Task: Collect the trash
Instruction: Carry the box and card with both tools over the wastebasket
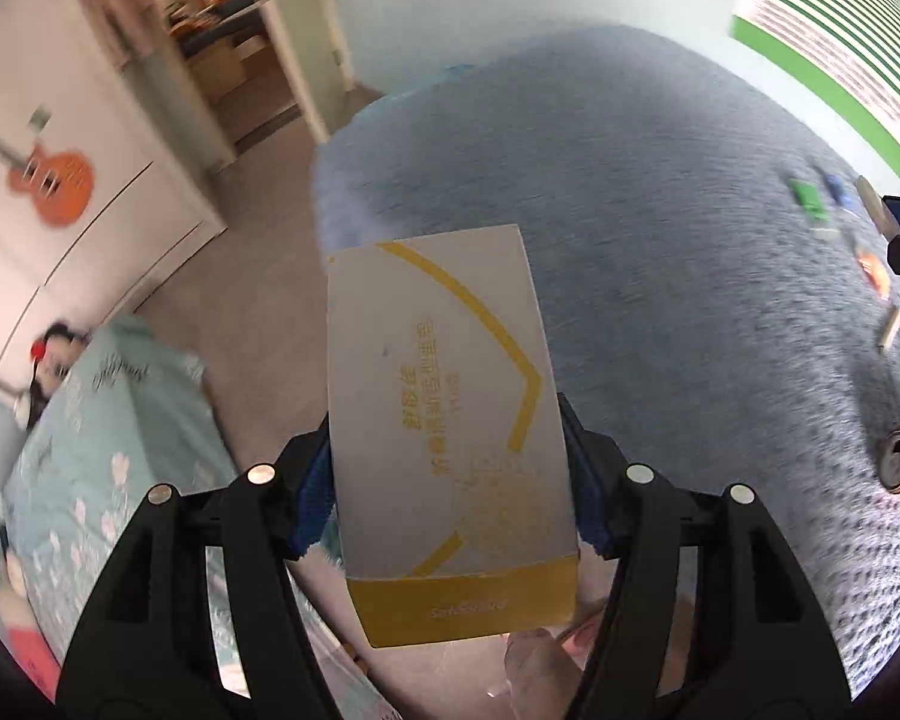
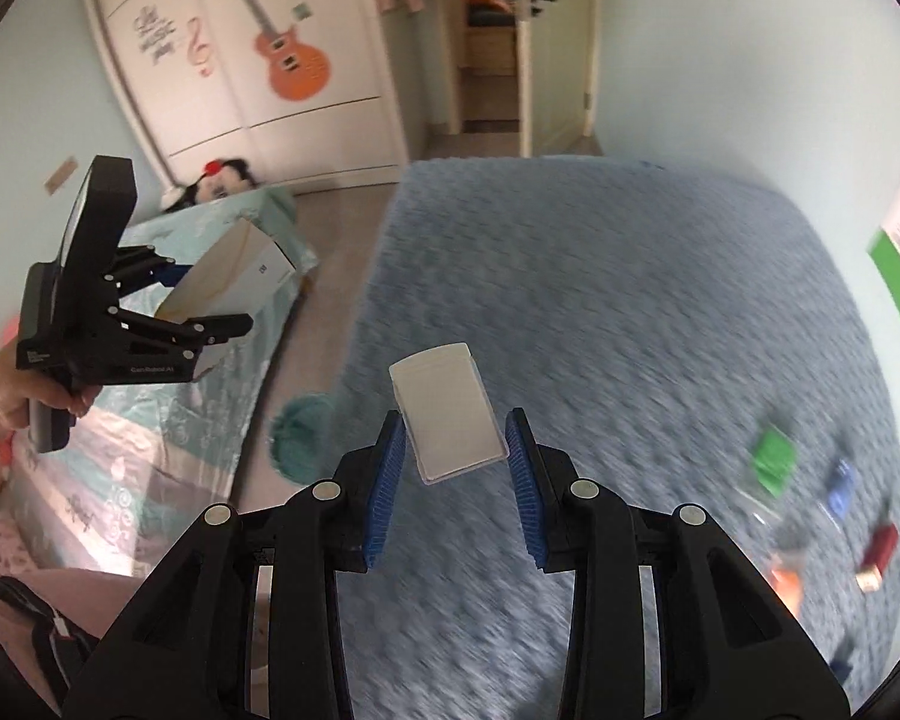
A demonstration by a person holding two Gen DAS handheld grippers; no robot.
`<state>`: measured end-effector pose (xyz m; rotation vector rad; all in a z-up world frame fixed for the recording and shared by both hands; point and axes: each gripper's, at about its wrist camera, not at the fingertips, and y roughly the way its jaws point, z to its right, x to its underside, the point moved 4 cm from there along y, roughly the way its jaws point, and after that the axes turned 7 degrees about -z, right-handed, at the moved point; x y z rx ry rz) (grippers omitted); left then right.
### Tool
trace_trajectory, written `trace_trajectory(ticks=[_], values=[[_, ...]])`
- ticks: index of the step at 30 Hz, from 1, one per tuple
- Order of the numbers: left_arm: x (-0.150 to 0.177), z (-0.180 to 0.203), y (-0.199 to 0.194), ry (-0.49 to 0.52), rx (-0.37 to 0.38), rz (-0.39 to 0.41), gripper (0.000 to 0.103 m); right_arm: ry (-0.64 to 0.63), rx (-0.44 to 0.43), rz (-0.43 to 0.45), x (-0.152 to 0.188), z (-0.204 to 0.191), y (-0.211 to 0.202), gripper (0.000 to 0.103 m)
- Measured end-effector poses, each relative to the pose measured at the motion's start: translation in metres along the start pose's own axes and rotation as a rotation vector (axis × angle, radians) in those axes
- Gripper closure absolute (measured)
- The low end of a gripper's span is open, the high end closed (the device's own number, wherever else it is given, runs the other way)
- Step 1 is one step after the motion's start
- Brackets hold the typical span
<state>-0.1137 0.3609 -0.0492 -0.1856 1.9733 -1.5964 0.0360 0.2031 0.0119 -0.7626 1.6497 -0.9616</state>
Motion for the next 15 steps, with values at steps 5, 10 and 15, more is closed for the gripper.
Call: trace_trajectory(ticks=[5, 10, 15], values=[[0.034, -0.068, 0.012, -0.125, -0.036, -0.04, 0.042, -0.076, -0.08, -0.019, -0.04, -0.056, 0.04, 0.067], [0.066, -0.12, 0.032, -0.222, -0.066, -0.101, 0.042, -0.161, -0.159, -0.074, -0.069, -0.112, 0.084, 0.067], [0.096, -0.158, 0.053, -0.295, -0.078, -0.159, 0.042, -0.247, -0.224, -0.126, -0.087, -0.16, 0.115, 0.067]])
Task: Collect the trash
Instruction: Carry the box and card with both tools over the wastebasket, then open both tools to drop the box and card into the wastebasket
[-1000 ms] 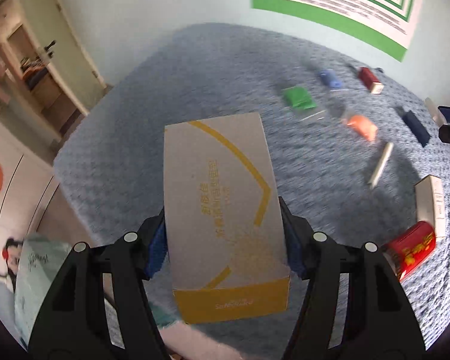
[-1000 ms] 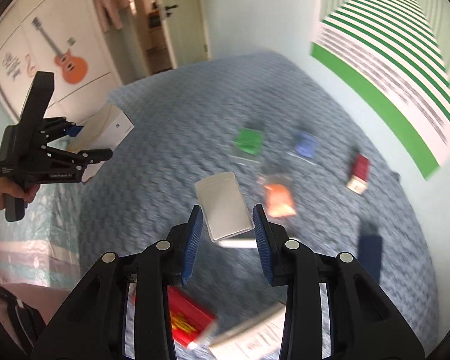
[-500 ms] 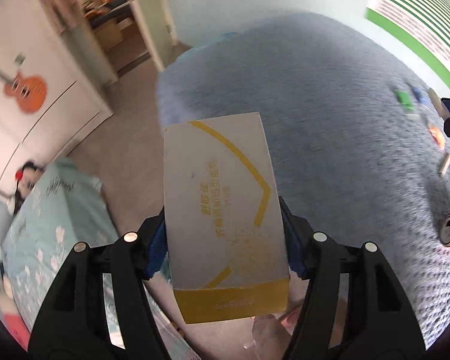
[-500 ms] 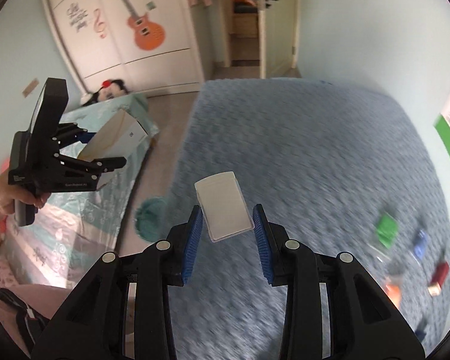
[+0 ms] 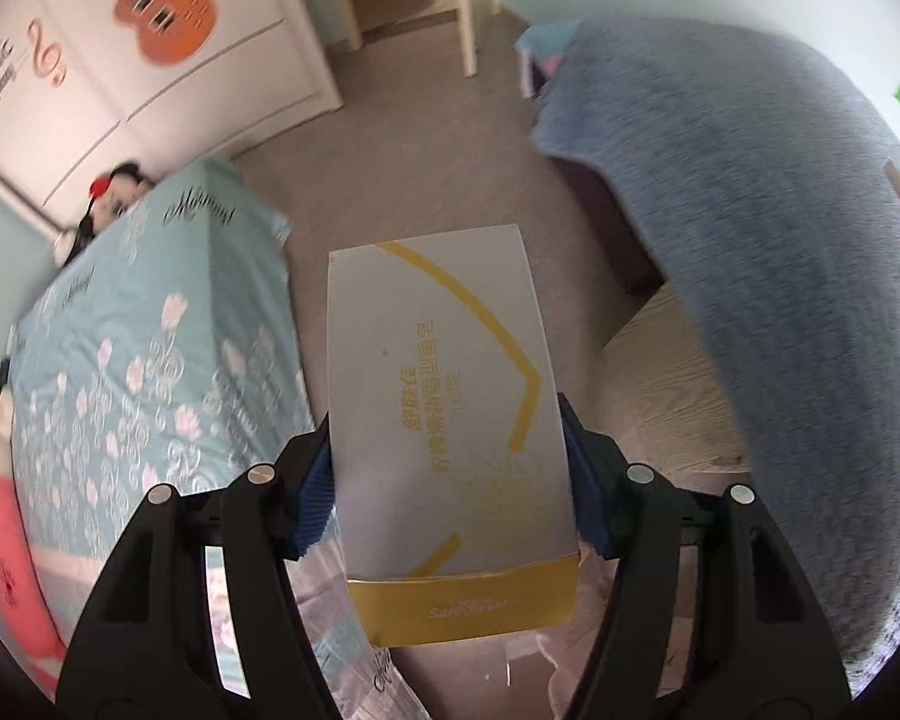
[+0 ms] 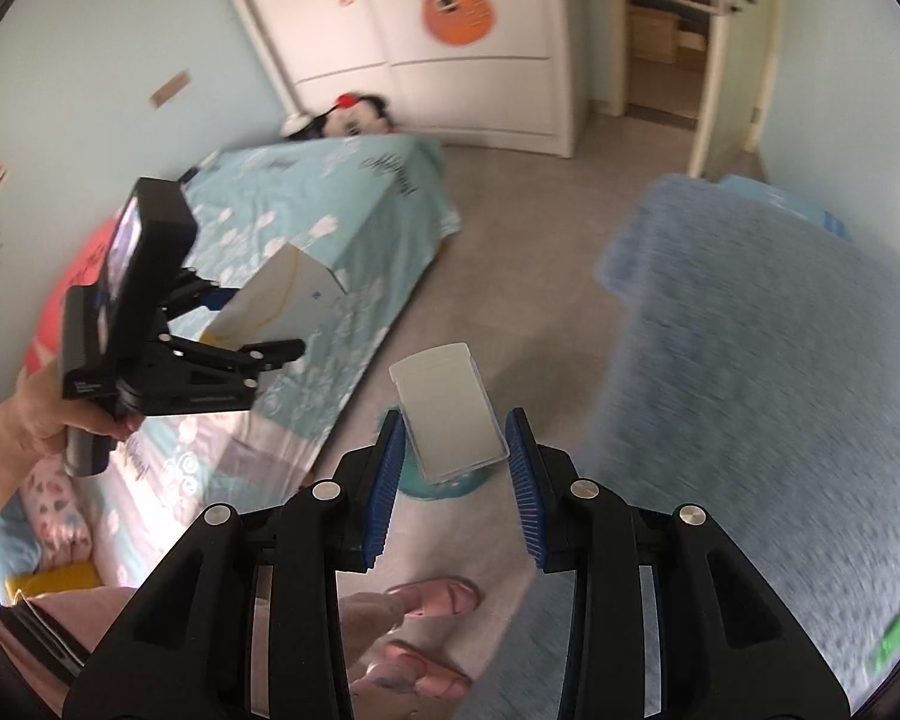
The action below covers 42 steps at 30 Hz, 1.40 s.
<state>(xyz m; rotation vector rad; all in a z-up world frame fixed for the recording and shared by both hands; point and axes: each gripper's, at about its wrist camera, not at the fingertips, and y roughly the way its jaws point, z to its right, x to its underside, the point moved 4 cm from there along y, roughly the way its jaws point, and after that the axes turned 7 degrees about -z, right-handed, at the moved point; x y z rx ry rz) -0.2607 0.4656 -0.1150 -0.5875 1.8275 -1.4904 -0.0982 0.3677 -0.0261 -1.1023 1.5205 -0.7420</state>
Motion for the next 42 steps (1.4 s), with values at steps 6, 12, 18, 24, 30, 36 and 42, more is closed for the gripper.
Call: trace_trajectory(ticks=[6, 12, 18, 24, 30, 36, 42], values=[[0.013, -0.029, 0.028, -0.067, 0.007, -0.066, 0.042, -0.066, -0.06, -0.071, -0.024, -0.023, 0.041, 0.067], [0.022, -0.052, 0.045, -0.112, 0.015, -0.096, 0.042, -0.102, -0.098, -0.126, -0.043, -0.042, 0.075, 0.067], [0.03, -0.07, 0.062, -0.14, 0.026, -0.128, 0.042, -0.118, -0.124, -0.173, -0.053, -0.06, 0.105, 0.067], [0.033, -0.073, 0.08, -0.138, 0.051, -0.159, 0.042, -0.105, -0.159, -0.224, -0.058, -0.07, 0.13, 0.067], [0.03, -0.074, 0.1, -0.142, 0.08, -0.179, 0.041, -0.091, -0.183, -0.258, -0.062, -0.074, 0.152, 0.067], [0.021, -0.072, 0.111, -0.136, 0.043, -0.17, 0.016, -0.038, -0.194, -0.269, -0.07, -0.064, 0.165, 0.043], [0.016, -0.07, 0.11, -0.124, 0.046, -0.162, 0.015, 0.002, -0.183, -0.249, -0.074, -0.049, 0.158, 0.043]])
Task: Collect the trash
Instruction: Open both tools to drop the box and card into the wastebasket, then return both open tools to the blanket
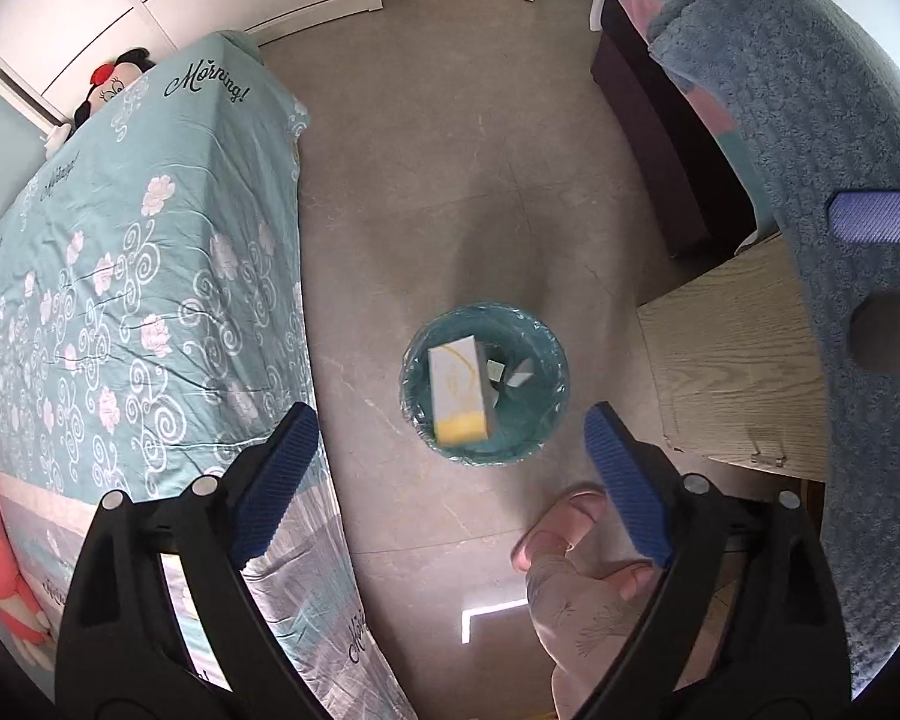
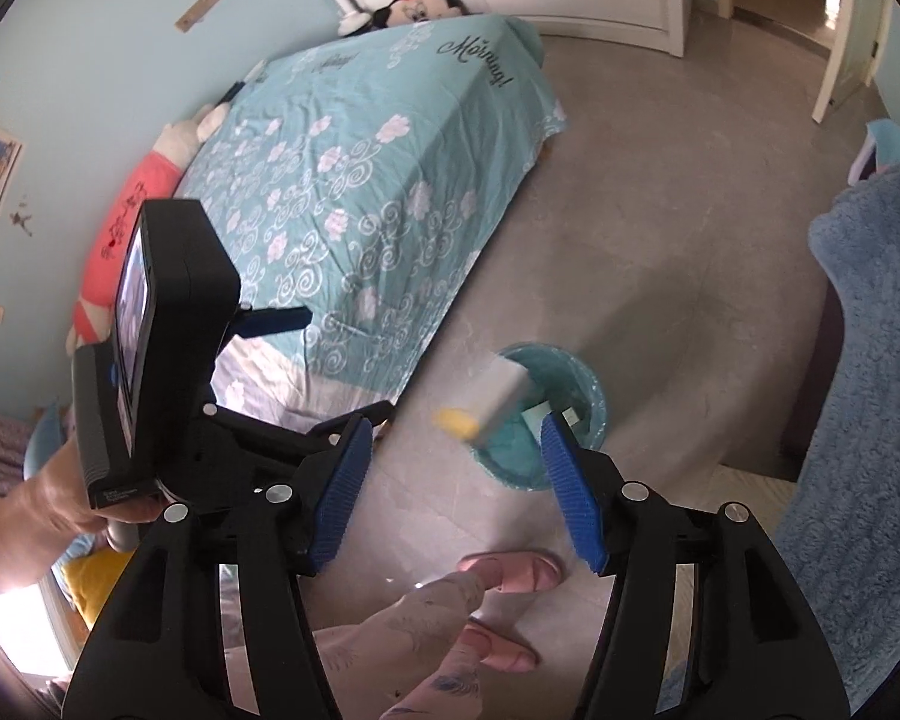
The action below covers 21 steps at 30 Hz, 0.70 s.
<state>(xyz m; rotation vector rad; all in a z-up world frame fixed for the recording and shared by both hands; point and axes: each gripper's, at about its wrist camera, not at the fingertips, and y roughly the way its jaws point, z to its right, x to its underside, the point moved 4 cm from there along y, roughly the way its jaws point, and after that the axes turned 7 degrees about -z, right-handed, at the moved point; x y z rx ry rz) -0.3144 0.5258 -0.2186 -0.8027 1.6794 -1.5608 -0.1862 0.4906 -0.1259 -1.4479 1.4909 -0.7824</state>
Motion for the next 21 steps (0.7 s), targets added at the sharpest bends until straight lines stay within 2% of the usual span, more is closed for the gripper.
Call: trace_trajectory(ticks=[21], values=[[-0.006, 0.035, -0.03, 0.096, -0.035, 0.049, 0.015, 0.083, 0.014, 0.101, 0.032, 0.027, -0.056, 0.041]])
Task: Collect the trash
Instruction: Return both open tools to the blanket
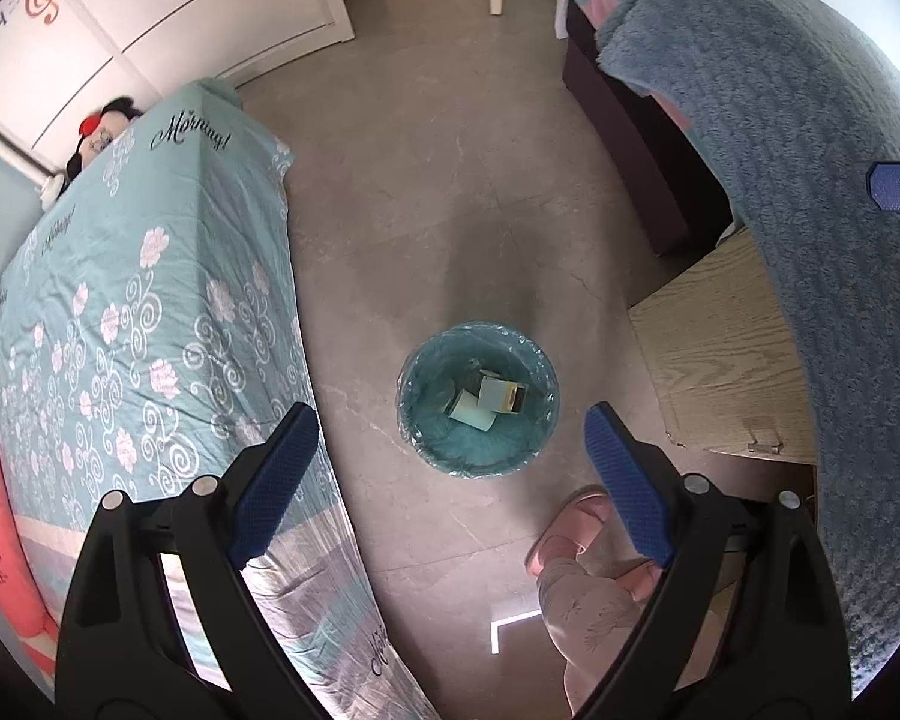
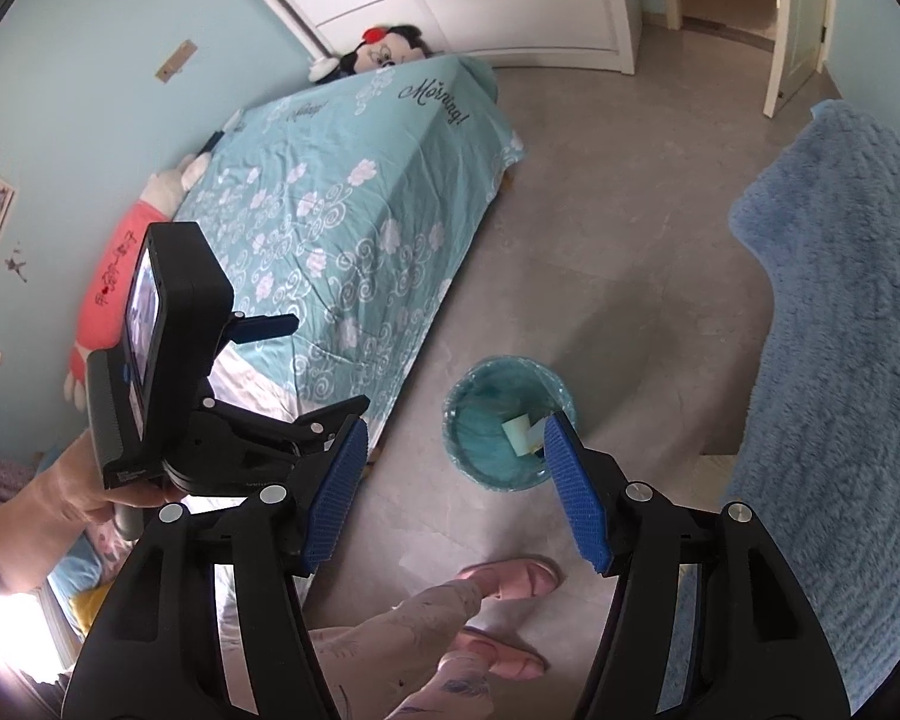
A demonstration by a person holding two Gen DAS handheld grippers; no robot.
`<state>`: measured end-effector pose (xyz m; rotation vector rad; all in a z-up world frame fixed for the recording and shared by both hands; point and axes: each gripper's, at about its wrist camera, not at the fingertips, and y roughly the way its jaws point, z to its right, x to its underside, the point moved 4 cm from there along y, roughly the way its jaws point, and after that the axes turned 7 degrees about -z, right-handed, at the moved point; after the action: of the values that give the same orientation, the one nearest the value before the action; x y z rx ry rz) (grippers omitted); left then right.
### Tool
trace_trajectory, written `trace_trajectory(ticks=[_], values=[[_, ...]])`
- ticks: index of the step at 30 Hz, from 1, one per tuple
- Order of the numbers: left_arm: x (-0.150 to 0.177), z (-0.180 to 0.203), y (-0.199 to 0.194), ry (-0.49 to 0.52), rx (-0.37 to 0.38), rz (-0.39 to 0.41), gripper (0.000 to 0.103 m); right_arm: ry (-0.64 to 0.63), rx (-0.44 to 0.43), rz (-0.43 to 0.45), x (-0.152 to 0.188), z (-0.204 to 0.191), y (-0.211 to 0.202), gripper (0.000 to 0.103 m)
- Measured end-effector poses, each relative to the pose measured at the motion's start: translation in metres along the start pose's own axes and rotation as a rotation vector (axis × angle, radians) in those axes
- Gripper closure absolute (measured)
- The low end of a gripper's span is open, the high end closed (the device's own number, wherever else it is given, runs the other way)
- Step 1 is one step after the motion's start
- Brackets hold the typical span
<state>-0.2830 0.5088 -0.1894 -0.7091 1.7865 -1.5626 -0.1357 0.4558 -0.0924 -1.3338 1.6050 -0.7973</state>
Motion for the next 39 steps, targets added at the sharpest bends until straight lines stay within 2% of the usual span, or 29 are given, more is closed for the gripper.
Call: trace_trajectory(ticks=[6, 8, 11, 17, 28, 35, 39], values=[[-0.008, 0.02, -0.018, 0.048, -0.002, 0.023, 0.015, 0.018, 0.023, 0.047, 0.013, 0.007, -0.028, 0.029], [-0.012, 0.028, -0.027, 0.071, -0.008, 0.038, 0.011, 0.028, 0.033, 0.065, 0.018, 0.011, -0.039, 0.027], [-0.018, 0.044, -0.044, 0.118, -0.008, 0.077, 0.007, 0.057, 0.057, 0.103, 0.031, 0.021, -0.061, 0.016], [-0.029, 0.095, -0.079, 0.234, 0.048, 0.137, 0.007, 0.164, 0.105, 0.193, 0.069, 0.052, -0.113, 0.015], [-0.031, 0.226, -0.129, 0.522, 0.086, 0.244, 0.007, 0.404, 0.258, 0.355, 0.196, 0.115, -0.212, 0.014], [-0.012, 0.328, -0.164, 0.711, 0.164, 0.295, 0.007, 0.526, 0.388, 0.401, 0.299, 0.137, -0.265, 0.014], [0.004, 0.383, -0.179, 0.809, 0.186, 0.318, 0.007, 0.623, 0.458, 0.413, 0.374, 0.147, -0.291, 0.014]])
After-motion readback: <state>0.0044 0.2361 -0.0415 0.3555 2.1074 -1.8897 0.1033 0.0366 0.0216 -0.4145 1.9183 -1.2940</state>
